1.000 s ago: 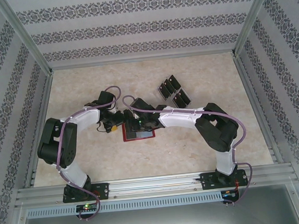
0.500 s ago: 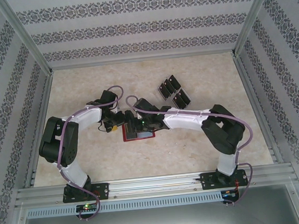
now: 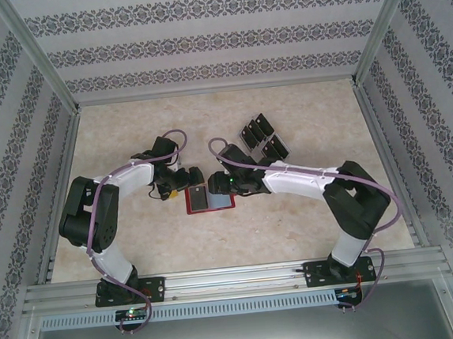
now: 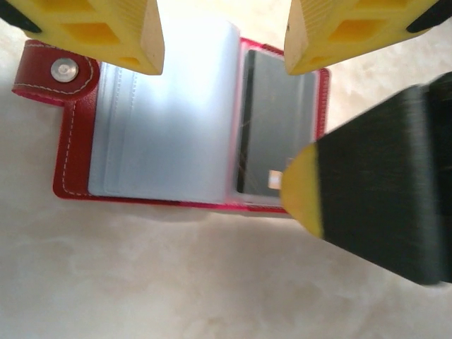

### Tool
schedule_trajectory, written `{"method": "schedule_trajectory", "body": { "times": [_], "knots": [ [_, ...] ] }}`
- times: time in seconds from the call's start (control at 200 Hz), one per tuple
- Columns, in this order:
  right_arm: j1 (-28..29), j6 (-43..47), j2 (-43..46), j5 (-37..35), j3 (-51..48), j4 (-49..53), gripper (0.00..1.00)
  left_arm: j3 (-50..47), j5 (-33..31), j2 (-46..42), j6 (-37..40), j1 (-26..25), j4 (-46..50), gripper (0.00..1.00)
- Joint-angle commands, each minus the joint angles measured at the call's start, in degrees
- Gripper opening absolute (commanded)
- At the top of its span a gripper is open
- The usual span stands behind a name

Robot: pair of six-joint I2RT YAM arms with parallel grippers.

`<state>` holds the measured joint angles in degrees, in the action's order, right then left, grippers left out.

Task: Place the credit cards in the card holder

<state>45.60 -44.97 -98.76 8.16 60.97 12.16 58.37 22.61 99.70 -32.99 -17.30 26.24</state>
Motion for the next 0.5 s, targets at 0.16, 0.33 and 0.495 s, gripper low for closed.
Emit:
{"method": "schedule_trajectory", "body": {
  "times": [0.16, 0.33, 0.495],
  "knots": [
    [0.12, -1.17, -4.91, 0.09, 0.1, -0.95, 0.49, -2.57, -3.98, 3.4, 1.53, 0.0, 0.57, 1.0],
    [0.35, -1.33, -6.95, 0.76, 0.29, -1.38, 0.49, -2.5, -3.98, 3.31, 1.44, 0.0, 0.57, 1.0],
    [0.84, -1.53, -8.11, 2.0, 0.62, -2.38, 0.49, -2.63, -4.01, 3.4, 1.35, -0.01, 0.41, 1.0]
  ]
}}
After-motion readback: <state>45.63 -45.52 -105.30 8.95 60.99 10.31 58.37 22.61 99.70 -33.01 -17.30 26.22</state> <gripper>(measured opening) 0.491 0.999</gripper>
